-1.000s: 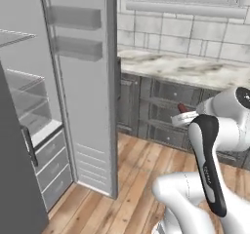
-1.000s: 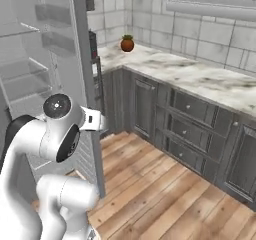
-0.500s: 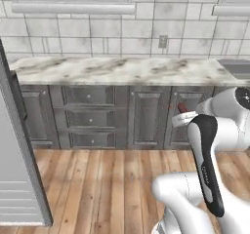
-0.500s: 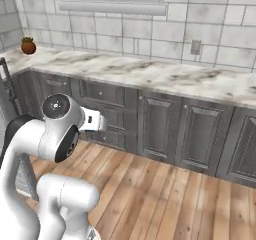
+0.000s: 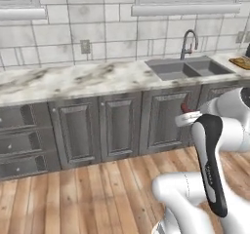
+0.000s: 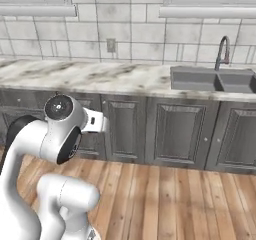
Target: Retrieve the sausage and cheese from the fridge and place them on the cutting board on the counter.
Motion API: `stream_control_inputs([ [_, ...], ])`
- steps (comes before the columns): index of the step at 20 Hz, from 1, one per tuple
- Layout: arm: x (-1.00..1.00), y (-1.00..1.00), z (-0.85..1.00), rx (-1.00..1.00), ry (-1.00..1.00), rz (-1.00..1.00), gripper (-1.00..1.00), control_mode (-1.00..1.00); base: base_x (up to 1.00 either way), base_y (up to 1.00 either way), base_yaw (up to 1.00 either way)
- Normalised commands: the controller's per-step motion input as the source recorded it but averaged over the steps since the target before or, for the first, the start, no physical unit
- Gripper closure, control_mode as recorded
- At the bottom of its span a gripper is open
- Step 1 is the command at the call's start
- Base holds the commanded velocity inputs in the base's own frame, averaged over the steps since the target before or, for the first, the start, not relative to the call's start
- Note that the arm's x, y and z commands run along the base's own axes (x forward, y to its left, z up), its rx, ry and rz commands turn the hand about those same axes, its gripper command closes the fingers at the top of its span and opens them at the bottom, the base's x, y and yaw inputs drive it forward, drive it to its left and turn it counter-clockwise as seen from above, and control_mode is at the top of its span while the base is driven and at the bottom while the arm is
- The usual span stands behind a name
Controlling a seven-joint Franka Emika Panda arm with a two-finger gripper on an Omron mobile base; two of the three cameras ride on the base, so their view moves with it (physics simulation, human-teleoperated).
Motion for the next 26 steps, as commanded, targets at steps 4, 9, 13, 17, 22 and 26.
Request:
stream_control_inputs([
  [4,0.00,0.00,0.00,0.00,0.00,0.00,1.00,1.00,1.00,-0.64,-0.24],
  [9,0.00,0.00,0.00,0.00,0.00,0.00,1.00,1.00,0.99,-0.86,-0.25],
  [13,0.00,0.00,0.00,0.00,0.00,0.00,1.00,1.00,0.95,-1.00,-0.22],
  [17,0.00,0.00,0.00,0.00,0.00,0.00,1.00,1.00,0.96,-1.00,-0.18],
  [22,0.00,0.00,0.00,0.00,0.00,0.00,1.00,1.00,0.78,-1.00,-0.06],
  [26,0.00,0.00,0.00,0.00,0.00,0.00,1.00,1.00,0.60,-1.00,0.02],
])
